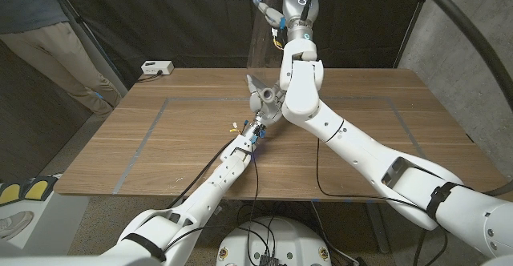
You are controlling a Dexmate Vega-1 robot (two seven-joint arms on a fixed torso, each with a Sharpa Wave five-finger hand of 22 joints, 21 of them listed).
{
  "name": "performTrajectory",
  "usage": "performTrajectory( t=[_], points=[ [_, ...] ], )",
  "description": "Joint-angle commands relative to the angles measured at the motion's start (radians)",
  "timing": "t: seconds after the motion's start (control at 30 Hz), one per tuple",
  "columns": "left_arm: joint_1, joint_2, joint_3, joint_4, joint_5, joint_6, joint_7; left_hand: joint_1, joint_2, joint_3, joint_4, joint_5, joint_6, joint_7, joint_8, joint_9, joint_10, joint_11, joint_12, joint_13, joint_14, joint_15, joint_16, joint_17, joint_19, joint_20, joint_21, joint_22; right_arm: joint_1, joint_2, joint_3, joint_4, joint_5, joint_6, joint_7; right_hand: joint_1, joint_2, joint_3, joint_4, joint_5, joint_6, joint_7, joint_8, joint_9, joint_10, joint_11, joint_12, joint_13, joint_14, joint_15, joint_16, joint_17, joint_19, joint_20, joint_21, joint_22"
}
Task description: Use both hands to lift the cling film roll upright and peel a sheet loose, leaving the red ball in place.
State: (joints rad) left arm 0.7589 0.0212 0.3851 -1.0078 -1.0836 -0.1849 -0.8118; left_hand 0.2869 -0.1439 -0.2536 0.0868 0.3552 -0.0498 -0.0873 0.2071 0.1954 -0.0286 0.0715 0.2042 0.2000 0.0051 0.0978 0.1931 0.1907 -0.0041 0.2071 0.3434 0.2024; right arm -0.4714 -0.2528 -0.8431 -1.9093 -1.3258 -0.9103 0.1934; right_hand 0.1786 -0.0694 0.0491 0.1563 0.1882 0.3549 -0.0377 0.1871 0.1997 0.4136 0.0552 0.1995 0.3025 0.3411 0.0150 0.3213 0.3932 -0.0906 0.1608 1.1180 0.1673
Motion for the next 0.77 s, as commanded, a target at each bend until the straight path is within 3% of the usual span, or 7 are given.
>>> performTrajectory(
  t=[0.03, 0.27, 0.57, 0.77],
  points=[
    [0.009, 0.028, 0.003, -0.023, -0.015, 0.029, -0.023, 0.007, 0.007, -0.01, 0.001, 0.008, 0.005, 0.0, 0.003, 0.0, 0.003, 0.004, 0.01, 0.001, 0.003, 0.002, 0.009, 0.003, -0.004, 0.005, -0.001, 0.003, -0.122, -0.019, 0.193, -0.138, 0.48, 0.231, -0.168, -0.032, 0.0, -0.016, 0.007, 0.012, 0.021, 0.005, 0.011, 0.0, 0.015, 0.011, 0.012, -0.007, 0.011, 0.019, -0.004, -0.008, -0.014, 0.006, -0.014, 0.004],
    [0.019, 0.052, 0.002, -0.048, -0.021, 0.047, -0.031, 0.008, 0.009, -0.011, 0.001, 0.009, 0.006, -0.001, 0.004, 0.0, 0.003, 0.004, 0.01, 0.0, 0.004, 0.003, 0.009, 0.003, -0.004, 0.005, -0.001, 0.003, -0.115, -0.035, 0.145, -0.179, 0.511, 0.151, -0.236, -0.057, 0.005, -0.025, 0.008, 0.017, 0.037, 0.007, 0.016, -0.001, 0.034, 0.008, 0.021, -0.017, 0.025, 0.015, -0.006, -0.018, -0.01, 0.007, -0.026, 0.004],
    [0.01, 0.072, 0.004, -0.029, -0.034, 0.082, -0.069, 0.008, 0.012, -0.014, 0.002, 0.011, 0.008, -0.002, 0.003, -0.001, 0.002, 0.004, 0.009, 0.0, 0.004, -0.001, 0.009, 0.003, -0.004, 0.005, -0.002, 0.003, -0.111, -0.02, 0.019, -0.211, 0.426, -0.019, -0.312, -0.061, 0.019, -0.023, 0.004, 0.022, 0.052, 0.012, 0.021, -0.002, 0.048, 0.009, 0.027, -0.025, 0.033, 0.01, -0.009, -0.028, -0.007, 0.007, -0.036, 0.004],
    [0.016, 0.089, 0.001, -0.02, -0.036, 0.109, -0.059, 0.008, 0.014, -0.016, 0.002, 0.013, 0.009, -0.004, 0.003, -0.001, 0.005, 0.003, 0.01, 0.0, 0.007, -0.002, 0.01, 0.003, -0.005, 0.005, -0.003, 0.004, -0.137, -0.006, -0.004, -0.191, 0.432, 0.003, -0.432, -0.058, 0.036, -0.017, -0.004, 0.025, 0.056, 0.011, 0.02, -0.003, 0.067, -0.002, 0.035, -0.034, 0.061, -0.005, -0.005, -0.04, 0.012, 0.004, -0.044, 0.004]
  ],
)
